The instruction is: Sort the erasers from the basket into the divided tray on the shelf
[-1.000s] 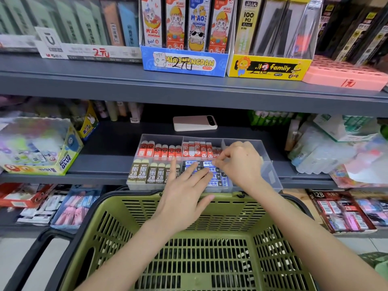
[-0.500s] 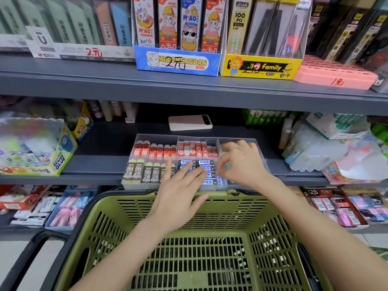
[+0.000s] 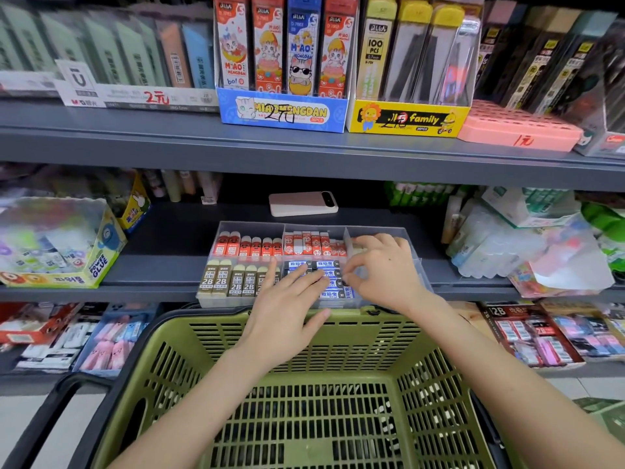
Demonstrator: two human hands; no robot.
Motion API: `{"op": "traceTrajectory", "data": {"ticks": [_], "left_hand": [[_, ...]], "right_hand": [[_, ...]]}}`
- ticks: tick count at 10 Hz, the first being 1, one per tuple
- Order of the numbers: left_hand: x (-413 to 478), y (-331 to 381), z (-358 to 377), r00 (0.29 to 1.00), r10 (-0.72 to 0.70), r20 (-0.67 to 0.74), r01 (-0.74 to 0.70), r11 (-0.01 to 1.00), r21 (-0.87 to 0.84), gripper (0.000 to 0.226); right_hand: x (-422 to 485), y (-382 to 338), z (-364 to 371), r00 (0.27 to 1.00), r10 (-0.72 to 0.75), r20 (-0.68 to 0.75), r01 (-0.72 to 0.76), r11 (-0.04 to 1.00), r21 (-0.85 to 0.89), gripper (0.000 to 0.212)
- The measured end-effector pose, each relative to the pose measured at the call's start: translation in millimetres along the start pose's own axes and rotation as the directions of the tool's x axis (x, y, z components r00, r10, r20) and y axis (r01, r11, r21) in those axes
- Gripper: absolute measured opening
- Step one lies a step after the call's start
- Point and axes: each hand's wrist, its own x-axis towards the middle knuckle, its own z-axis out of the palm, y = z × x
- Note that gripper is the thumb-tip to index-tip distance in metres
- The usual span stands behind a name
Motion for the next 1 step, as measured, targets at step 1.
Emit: {"op": "traceTrajectory", "data": {"ticks": [1], "left_hand": [[1.8, -3.2, -1.5, 0.998, -0.058, 0.019, 0.060, 0.992, -0.115, 0.045]], "right_hand": [[-7.4, 2.8, -13.0, 0.998, 0.021, -0.056, -0.017, 0.997, 0.080, 0.016]]}}
